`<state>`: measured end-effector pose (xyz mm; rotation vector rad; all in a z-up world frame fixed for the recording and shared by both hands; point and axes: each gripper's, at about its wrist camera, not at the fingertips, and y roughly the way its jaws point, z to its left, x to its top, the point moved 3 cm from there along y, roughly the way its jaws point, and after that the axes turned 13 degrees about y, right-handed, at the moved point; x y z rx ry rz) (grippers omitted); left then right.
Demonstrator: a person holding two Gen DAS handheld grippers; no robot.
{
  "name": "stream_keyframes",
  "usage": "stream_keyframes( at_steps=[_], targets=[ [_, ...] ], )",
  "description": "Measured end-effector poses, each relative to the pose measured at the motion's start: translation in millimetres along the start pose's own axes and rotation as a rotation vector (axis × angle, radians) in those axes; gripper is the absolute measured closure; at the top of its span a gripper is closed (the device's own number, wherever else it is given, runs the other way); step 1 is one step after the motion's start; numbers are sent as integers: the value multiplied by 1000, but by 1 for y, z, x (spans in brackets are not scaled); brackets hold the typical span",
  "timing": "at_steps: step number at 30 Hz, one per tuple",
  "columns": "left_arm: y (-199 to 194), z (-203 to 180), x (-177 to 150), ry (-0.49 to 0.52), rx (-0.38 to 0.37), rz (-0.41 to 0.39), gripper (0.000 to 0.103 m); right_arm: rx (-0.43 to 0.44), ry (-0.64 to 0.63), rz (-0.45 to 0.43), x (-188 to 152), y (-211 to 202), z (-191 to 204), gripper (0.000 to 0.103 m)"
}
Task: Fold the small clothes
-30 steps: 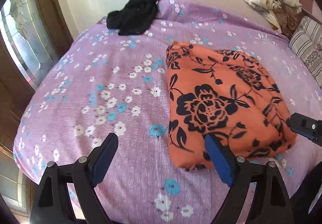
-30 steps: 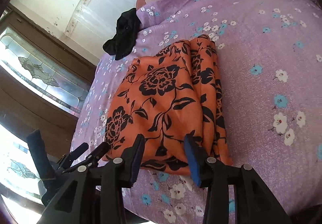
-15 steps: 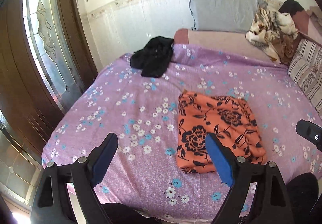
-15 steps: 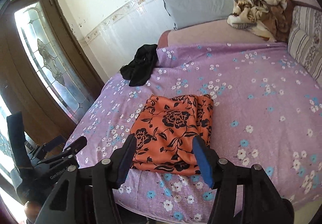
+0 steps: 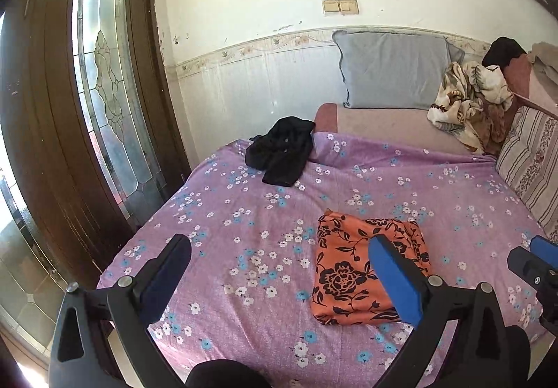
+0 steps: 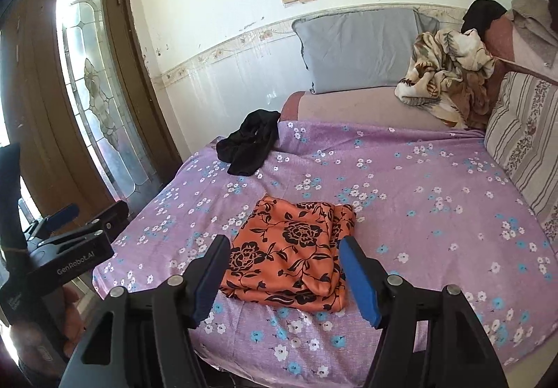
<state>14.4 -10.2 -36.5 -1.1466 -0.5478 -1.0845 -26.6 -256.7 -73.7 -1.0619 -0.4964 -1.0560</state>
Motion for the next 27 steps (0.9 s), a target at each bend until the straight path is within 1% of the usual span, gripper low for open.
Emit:
stream_keyframes(
  at_steps=[3, 7, 10, 13, 22, 27],
  targets=[
    [-12, 3, 4, -2, 8, -15, 2, -5, -19, -13, 1, -8, 6, 32],
    [-30, 7, 9, 11, 31, -42, 1, 11, -33, -34, 4, -22, 15, 30],
    [-40, 10, 12, 20, 21, -47, 1, 16, -52, -51, 6, -31, 23, 30],
    [-49, 16, 13, 5, 17, -55, 1, 23, -69, -69, 6, -40, 31, 30],
    [-62, 27, 14, -10, 27, -49, 1, 21, -84, -80, 2, -53, 42, 29],
    [-64, 29, 16, -18, -5, -45, 1, 23, -90, -81, 1, -56, 45, 29]
  ],
)
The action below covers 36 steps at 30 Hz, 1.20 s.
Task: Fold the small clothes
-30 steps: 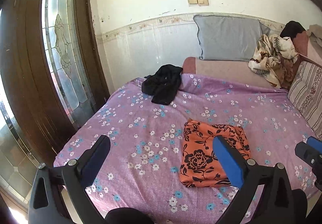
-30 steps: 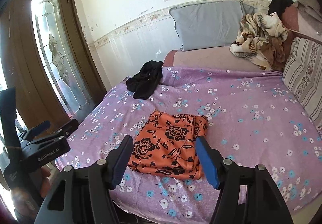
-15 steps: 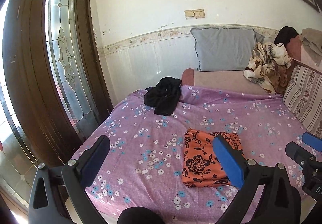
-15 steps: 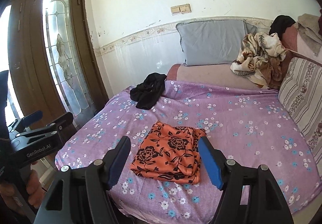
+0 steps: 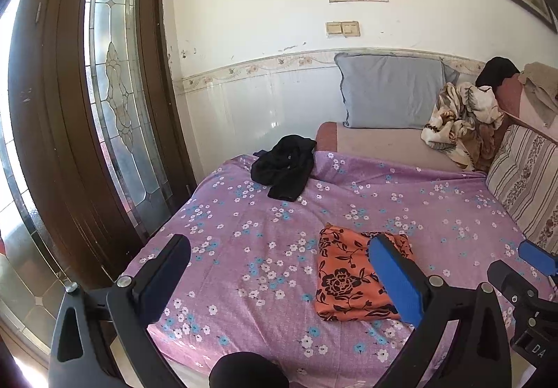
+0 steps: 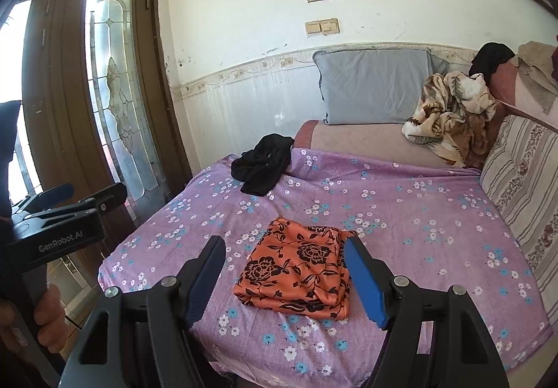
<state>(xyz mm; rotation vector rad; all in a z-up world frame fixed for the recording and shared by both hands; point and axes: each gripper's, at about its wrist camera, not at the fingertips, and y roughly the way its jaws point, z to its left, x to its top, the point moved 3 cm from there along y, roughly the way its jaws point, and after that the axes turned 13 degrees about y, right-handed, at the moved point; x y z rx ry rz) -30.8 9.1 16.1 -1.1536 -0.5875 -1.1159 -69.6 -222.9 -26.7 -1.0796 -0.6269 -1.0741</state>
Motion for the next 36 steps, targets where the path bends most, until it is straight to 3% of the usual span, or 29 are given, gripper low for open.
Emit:
stream_keyframes(
  at_steps=[36],
  targets=[
    [-12, 5, 5, 1, -43, -48, 1, -42, 1, -16, 5, 1, 6, 29]
  ],
)
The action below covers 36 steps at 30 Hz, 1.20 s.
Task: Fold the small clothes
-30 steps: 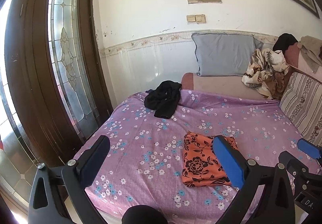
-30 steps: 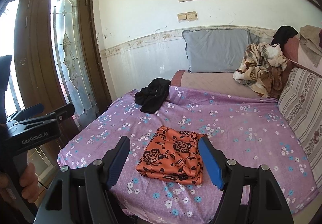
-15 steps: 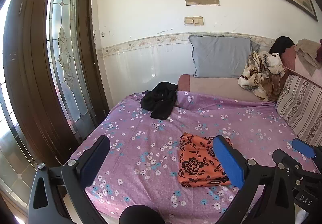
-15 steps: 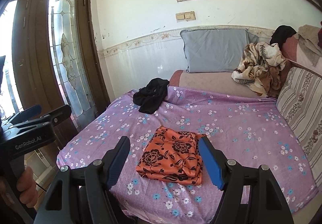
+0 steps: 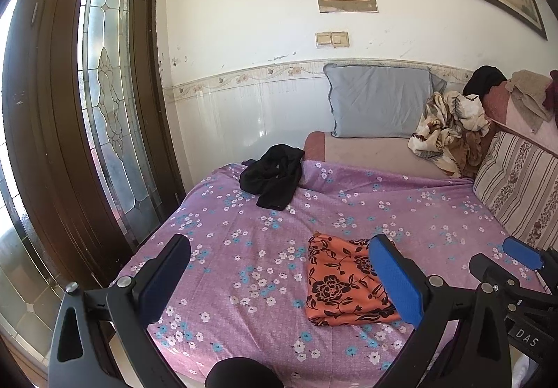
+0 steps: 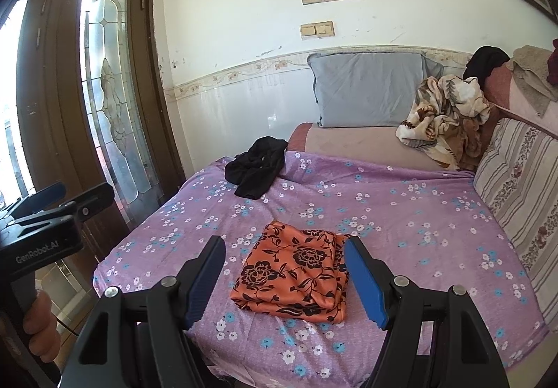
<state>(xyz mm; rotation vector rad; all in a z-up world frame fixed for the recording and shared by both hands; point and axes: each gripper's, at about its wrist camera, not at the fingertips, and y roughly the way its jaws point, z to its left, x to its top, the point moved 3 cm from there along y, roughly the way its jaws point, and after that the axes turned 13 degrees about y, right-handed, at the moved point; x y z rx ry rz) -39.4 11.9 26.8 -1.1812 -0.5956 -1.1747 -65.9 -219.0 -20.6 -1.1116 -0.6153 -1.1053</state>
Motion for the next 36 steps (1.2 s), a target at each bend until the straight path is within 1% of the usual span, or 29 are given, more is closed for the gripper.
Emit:
stream_keyframes(
  at_steps=[12, 20, 28, 36],
  targets=[
    [5, 0, -3, 7, -7, 4, 1, -14, -16, -1, 1, 4, 5, 29],
    [10, 0, -6, 13, -8, 8, 1, -21, -33, 16, -1, 13, 9, 29],
    [17, 4, -8, 3, -10, 17, 1, -27, -39, 39, -2, 25, 10, 29],
    [34, 3, -9, 5, -21, 29, 1, -33, -43, 55, -2, 37, 12, 29]
  ],
)
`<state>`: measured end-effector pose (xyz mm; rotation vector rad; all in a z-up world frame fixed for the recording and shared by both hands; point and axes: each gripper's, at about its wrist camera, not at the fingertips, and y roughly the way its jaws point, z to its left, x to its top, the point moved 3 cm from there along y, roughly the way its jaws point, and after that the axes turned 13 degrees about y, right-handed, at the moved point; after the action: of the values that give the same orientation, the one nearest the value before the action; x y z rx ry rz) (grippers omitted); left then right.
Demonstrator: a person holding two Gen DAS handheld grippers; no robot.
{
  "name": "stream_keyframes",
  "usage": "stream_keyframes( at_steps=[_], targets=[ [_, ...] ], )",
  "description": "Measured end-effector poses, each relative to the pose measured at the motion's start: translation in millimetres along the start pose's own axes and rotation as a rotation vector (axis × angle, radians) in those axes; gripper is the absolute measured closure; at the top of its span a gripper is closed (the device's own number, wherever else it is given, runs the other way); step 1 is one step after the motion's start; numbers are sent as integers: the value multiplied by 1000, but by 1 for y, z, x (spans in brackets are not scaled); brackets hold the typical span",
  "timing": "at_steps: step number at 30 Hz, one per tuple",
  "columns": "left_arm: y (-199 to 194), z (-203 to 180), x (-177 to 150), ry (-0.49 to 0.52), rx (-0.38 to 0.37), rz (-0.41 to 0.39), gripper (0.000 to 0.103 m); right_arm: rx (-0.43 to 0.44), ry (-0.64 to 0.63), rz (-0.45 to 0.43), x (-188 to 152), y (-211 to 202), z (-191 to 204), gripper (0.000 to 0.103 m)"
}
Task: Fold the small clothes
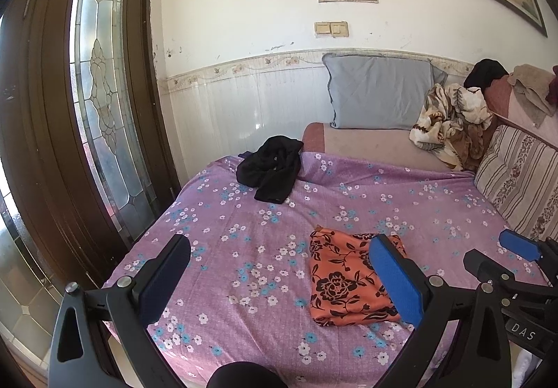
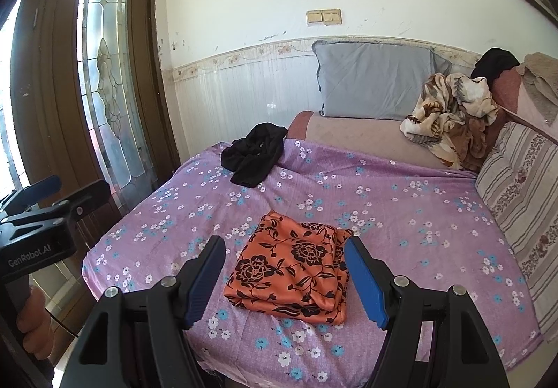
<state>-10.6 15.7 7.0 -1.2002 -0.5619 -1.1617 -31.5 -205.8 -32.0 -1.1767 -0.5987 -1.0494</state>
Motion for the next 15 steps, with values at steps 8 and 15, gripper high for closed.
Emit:
stream_keyframes(
  at_steps=[8, 15],
  targets=[
    [22, -3, 0, 1, -7, 36, 1, -6, 24, 35, 1, 23, -6, 29],
    [40, -3, 4, -6, -6, 61, 1, 10, 19, 54, 9, 43, 0, 29]
  ],
)
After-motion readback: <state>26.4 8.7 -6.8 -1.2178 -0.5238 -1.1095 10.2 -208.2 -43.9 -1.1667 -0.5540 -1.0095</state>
